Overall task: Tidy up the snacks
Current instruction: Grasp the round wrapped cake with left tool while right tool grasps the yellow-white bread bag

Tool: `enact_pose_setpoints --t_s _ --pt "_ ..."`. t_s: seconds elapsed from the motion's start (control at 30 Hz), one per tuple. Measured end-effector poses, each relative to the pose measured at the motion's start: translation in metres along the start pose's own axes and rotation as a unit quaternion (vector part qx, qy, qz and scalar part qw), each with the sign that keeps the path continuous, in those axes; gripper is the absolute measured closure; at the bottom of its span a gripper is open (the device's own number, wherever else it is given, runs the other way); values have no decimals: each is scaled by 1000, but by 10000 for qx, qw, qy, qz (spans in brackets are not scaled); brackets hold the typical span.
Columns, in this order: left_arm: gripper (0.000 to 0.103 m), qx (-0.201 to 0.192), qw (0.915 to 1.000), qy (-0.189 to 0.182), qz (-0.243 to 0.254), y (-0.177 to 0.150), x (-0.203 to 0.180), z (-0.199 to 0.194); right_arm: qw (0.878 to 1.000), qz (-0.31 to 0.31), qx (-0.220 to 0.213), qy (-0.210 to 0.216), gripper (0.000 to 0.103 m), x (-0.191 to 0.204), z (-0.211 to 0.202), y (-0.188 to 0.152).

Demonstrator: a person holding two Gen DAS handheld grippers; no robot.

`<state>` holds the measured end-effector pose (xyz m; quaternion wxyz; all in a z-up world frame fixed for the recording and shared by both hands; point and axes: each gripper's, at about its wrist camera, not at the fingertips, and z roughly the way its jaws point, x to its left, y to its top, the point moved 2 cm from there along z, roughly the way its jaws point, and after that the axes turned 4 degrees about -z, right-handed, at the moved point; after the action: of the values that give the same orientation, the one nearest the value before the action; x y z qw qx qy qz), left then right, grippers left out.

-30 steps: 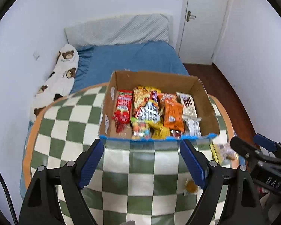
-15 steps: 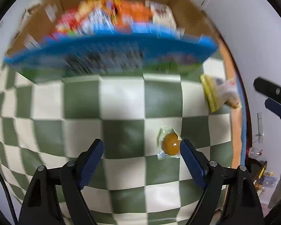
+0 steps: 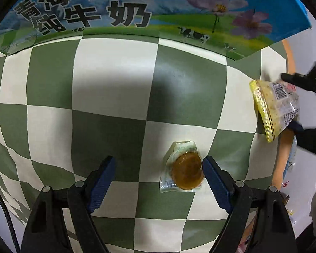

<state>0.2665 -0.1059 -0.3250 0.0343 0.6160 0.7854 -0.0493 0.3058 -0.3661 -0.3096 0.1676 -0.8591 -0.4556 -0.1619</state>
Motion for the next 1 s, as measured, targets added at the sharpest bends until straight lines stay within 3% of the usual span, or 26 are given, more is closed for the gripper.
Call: enact_pose_setpoints --t_s 0.1,0.23,0.33,0.4,0.53,0.57,0.63,0.73,0.87,1.0 --pt "20 11 10000 35 32 -2 -1 0 9892 -1305 130 -650 43 30 12 -4" --pt "20 73 9999 18 88 -4 -4 1 9369 -3100 562 -1516 46 60 23 -36" --pt "20 140 9998 -57 154 -8 -9 4 8954 -3864 1013 -1969 46 60 31 -66" --pt "20 213 9993 -94 277 -12 -18 8 8848 -4012 1189 -2052 46 55 34 -78" --pt "22 329 9979 -125 536 -18 -36 20 9019 -3777 1023 -1832 39 44 26 -81" --pt "25 310 9977 -96 588 -19 -40 23 9073 -3691 947 -1777 36 42 22 -80" --pt "48 324 9973 -22 659 -20 -44 30 9189 -3504 767 -1642 36 39 12 -76" --pt "50 258 9971 55 720 -23 -48 35 9297 -3313 449 -1543 35 32 -8 -74" --pt "53 144 9967 149 787 -32 -44 32 9334 -3248 211 -1513 34 33 -24 -82" --pt "55 -18 9967 411 698 -36 -9 18 9344 -3237 178 -1479 34 38 -19 -93"
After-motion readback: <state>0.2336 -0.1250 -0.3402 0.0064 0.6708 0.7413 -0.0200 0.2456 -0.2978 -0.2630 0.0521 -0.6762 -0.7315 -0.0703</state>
